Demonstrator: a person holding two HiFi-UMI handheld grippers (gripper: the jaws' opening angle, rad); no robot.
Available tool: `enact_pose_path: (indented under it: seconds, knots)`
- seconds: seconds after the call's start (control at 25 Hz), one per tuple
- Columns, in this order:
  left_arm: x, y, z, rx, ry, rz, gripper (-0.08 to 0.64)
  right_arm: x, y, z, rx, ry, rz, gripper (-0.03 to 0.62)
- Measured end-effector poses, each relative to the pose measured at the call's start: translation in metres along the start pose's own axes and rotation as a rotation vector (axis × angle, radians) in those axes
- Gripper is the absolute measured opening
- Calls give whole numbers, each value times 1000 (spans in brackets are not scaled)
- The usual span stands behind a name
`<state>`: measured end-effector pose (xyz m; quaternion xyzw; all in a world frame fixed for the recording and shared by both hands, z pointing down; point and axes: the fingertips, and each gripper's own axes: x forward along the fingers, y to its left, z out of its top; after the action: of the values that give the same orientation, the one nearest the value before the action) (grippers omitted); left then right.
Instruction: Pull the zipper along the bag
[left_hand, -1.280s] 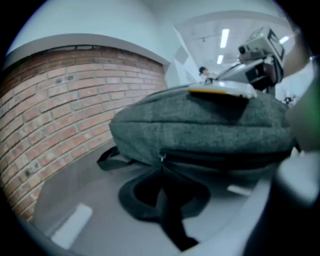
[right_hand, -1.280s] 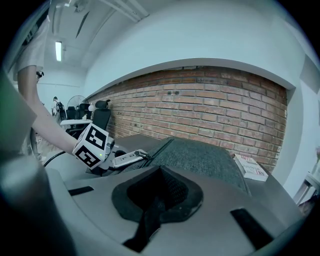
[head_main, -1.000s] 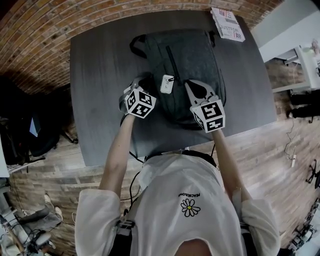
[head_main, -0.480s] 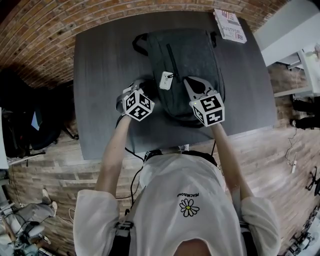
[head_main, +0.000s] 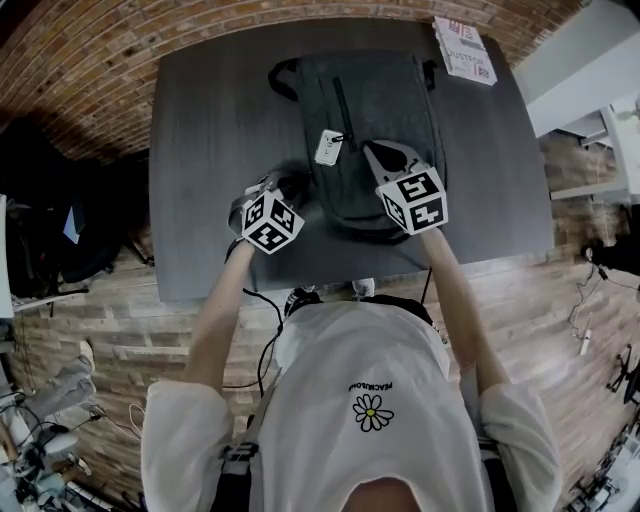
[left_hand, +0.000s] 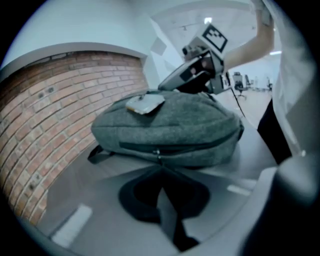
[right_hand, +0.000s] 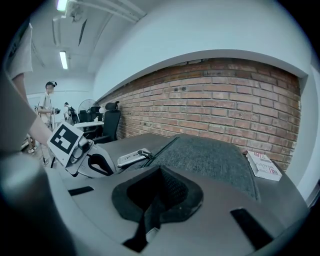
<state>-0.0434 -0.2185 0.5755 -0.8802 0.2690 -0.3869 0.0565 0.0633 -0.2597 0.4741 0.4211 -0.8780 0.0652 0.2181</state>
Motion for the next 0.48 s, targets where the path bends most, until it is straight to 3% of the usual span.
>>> enact_pose_path:
  seconds: [0.28, 0.48]
  knots:
    - [-11, -51, 4, -62, 24, -10, 9, 0, -2, -2, -42, 54, 110, -2]
    - [-17, -89, 12, -131, 42, 35, 9, 0, -2, -2, -101, 97, 200, -2]
